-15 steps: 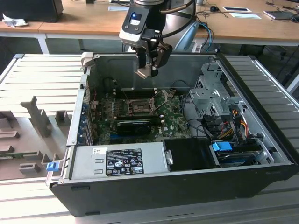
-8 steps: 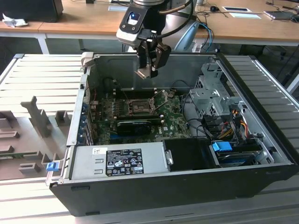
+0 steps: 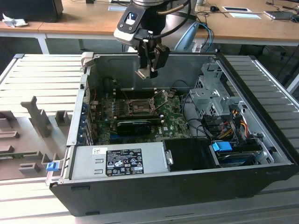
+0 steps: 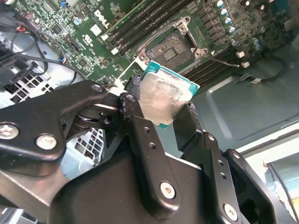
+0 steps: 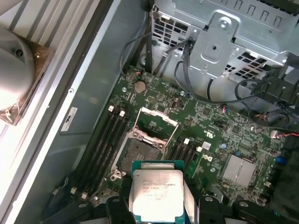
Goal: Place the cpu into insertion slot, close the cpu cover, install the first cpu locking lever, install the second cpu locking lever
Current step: 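Place the cpu into insertion slot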
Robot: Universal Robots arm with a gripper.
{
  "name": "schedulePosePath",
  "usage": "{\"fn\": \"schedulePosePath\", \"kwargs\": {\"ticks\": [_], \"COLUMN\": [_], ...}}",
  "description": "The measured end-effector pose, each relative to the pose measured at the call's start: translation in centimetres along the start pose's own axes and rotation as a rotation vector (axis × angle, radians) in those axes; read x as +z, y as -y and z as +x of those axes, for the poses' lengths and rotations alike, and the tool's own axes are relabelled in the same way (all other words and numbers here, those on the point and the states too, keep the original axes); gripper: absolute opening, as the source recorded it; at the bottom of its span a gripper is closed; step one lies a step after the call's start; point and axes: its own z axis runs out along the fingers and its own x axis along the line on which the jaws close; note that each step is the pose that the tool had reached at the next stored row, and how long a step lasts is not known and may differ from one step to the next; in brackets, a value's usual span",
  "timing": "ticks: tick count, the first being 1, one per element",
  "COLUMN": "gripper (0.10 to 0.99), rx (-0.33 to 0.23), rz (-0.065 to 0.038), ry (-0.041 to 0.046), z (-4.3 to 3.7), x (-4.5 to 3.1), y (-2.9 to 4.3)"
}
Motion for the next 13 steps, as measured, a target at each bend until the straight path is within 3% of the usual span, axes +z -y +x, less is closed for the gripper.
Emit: {"fn": "schedulePosePath", "kwargs": {"ticks": [13], "gripper": [0.525], "rx": [0.134], "rz": [-0.001], "ry": [0.0127], "z": [0.0], "x": [0.11], "y": [0.01]}}
